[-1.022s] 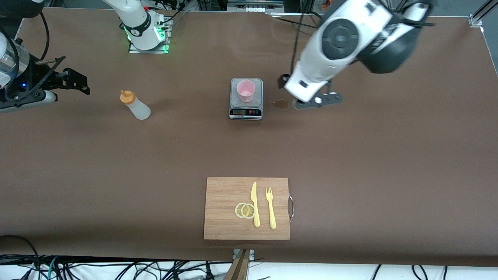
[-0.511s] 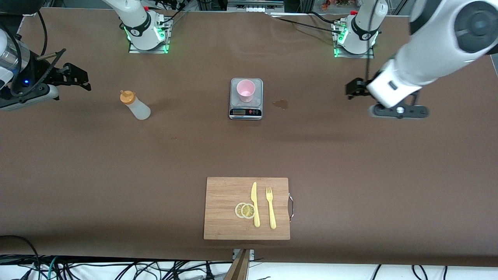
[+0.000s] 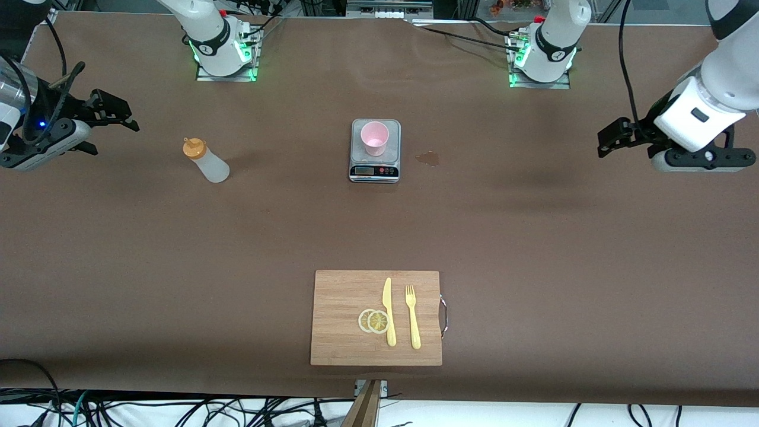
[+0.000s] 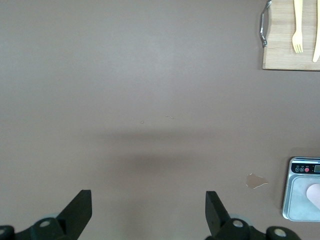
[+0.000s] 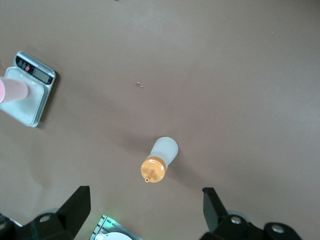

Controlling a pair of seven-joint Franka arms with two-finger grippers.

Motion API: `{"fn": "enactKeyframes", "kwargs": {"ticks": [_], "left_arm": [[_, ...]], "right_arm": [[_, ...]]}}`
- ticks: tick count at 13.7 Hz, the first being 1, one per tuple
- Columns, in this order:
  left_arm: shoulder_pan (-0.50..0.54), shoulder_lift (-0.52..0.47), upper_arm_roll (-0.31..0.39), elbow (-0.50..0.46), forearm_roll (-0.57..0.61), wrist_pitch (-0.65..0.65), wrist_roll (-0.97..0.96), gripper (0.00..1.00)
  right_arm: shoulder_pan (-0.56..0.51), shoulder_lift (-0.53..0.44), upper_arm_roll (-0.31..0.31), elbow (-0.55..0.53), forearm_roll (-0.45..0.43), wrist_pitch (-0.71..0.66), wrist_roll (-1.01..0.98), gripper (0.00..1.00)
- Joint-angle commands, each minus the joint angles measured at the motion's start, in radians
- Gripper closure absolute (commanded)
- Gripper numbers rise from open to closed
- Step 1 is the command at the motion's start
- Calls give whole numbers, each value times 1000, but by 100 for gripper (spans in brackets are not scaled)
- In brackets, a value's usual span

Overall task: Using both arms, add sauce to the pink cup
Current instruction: 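Open the left gripper and raise it away from the cup, then reach the right gripper to the white bottle and grasp it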

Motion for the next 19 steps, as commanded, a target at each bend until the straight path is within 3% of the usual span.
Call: {"fn": "enactKeyframes", "kwargs": {"ticks": [1, 6, 12, 17, 19], "left_arm": [[-19, -36, 15, -48, 75, 29, 18, 0], [-9, -25, 7, -28, 71, -57, 61, 0], [-14, -28, -3, -26, 56, -78, 55, 0], [-17, -26, -29, -23, 19, -98, 42, 0], [-15, -26, -28, -23, 19, -98, 44, 0]], "right_arm": [[-49, -35, 9, -78, 67, 20, -147, 0], [-155, -14, 6, -196, 188, 62, -593, 0], [-296, 95, 6, -282, 328, 57, -1192, 0], [-425, 302, 3, -302, 435, -25, -1756, 0], [-453, 375, 2, -302, 476, -72, -1881, 0]]}}
